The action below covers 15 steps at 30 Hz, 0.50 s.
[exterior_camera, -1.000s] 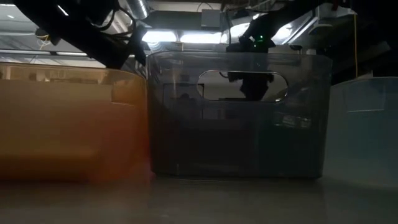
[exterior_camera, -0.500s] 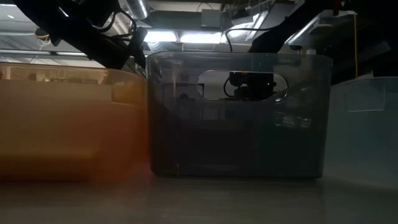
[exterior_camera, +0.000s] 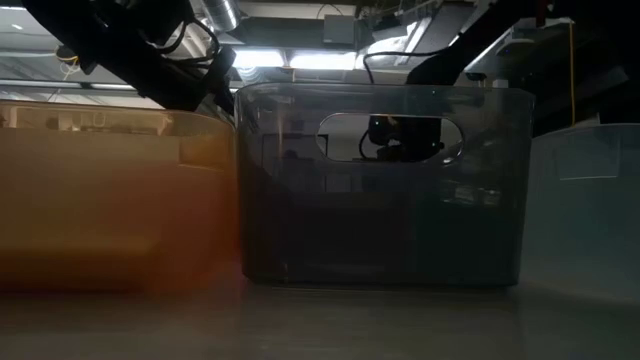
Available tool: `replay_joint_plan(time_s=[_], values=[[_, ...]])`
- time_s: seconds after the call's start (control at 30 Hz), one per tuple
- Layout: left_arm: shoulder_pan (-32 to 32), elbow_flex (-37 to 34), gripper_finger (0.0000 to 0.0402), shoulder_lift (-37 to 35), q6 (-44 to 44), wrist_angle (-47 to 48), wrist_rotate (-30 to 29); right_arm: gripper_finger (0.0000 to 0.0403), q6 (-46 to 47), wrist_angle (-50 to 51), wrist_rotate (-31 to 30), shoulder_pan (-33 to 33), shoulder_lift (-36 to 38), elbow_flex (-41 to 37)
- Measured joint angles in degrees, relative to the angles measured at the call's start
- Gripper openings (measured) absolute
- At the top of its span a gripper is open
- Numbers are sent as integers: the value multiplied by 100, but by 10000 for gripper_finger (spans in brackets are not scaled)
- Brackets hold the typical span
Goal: Sort blocks
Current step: Put the left green block into the top orange bin
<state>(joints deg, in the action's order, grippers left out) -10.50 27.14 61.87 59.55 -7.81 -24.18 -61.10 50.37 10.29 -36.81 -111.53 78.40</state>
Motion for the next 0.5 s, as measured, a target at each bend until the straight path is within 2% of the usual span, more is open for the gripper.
replay_joint_plan(time_s=[0.27,0.5], values=[[0,0,210,0,0,-1,2,183,-144,-706,-147,374,0,-216],[0,0,210,0,0,-3,147,183,-229,-857,-341,511,-98,-395]])
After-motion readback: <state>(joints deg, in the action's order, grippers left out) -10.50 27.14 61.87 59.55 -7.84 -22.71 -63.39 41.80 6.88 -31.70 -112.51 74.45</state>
